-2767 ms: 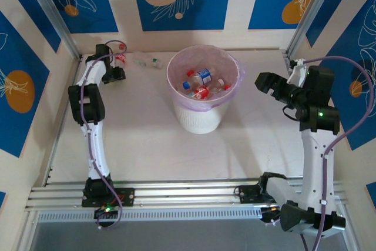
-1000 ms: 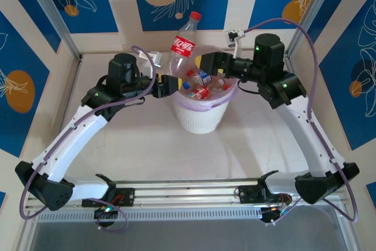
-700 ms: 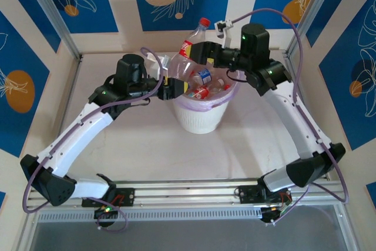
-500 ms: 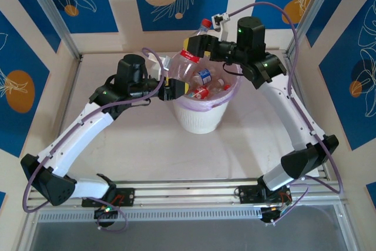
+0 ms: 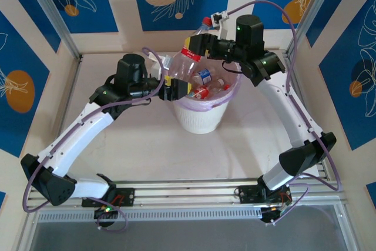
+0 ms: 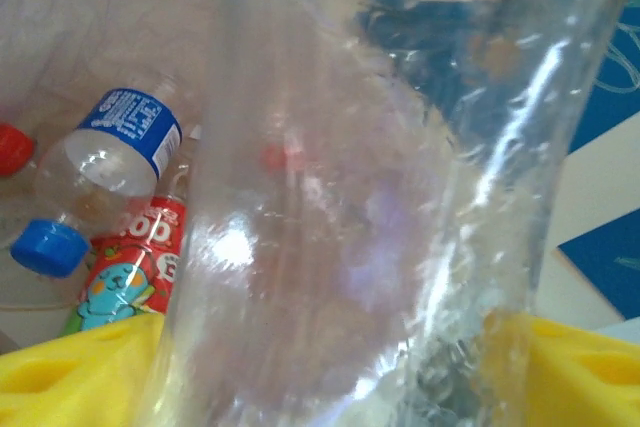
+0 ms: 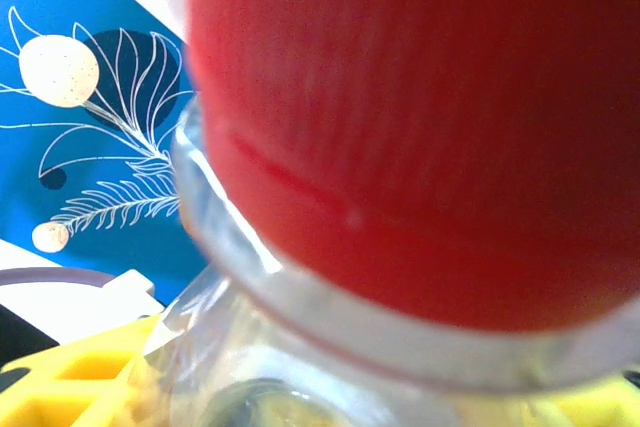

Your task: Put the plastic bottles in the bin

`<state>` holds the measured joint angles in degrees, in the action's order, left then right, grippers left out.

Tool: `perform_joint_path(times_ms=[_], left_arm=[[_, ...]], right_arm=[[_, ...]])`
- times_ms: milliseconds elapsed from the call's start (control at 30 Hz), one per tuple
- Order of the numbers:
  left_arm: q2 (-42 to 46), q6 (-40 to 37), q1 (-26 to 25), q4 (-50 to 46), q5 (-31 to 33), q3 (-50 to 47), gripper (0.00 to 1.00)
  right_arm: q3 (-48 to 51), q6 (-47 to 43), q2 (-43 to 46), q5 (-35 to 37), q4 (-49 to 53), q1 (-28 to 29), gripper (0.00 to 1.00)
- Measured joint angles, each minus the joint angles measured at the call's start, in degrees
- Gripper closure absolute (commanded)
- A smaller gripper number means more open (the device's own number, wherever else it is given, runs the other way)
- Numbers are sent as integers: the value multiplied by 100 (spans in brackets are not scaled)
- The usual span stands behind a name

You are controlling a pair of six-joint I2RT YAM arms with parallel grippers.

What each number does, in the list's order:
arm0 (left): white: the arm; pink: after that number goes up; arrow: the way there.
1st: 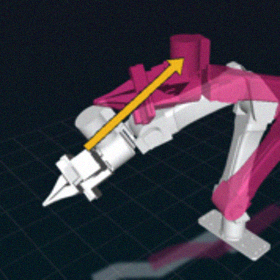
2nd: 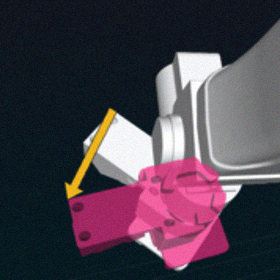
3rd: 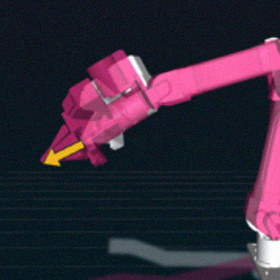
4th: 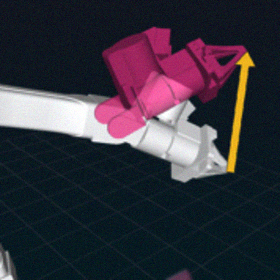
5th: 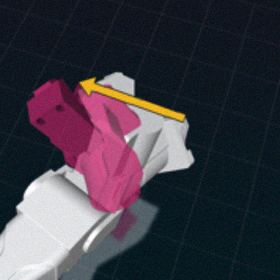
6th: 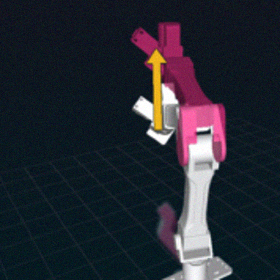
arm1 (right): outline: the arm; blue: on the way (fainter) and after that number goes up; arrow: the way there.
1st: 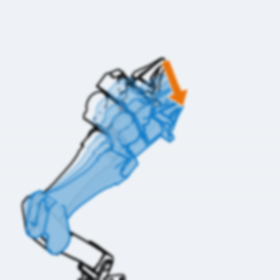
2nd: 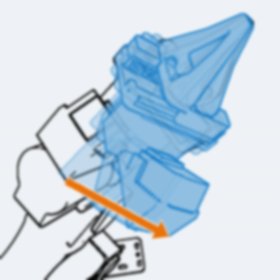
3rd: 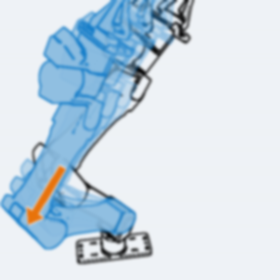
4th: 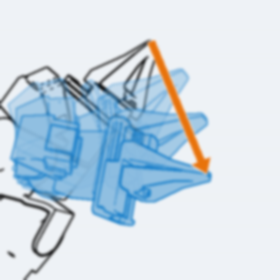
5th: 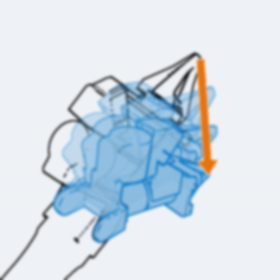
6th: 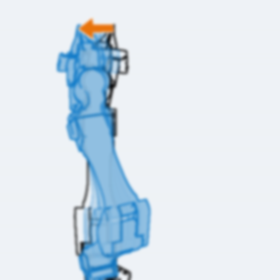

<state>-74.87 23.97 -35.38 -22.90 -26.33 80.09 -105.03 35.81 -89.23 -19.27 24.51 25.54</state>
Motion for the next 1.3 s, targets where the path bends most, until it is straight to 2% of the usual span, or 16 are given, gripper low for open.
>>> perform_joint_path(times_ms=[67,167,367,533,700,1033,1300], left_arm=[[111,-33,42,4,42,-52,5],[422,-46,162,-7,105,-227,4],[1060,59,815,-20,199,-684,5],[1200,247,1408,39,188,-1272,5],[988,555,1849,278,118,-1869,5],[494,999,2037,868,103,-2100,5],[299,1473,2037,1403,70,-2334,7]], right_arm=[[-55,-37,0,0,9,-39,51],[-116,-144,2,4,17,-131,53],[-310,-649,0,149,210,-435,58],[-800,-1484,-35,304,570,-542,64],[-844,-2518,-26,466,758,-487,65],[-761,-4905,-72,1266,1132,-271,66],[-761,-6732,-680,2155,1294,142,66]])
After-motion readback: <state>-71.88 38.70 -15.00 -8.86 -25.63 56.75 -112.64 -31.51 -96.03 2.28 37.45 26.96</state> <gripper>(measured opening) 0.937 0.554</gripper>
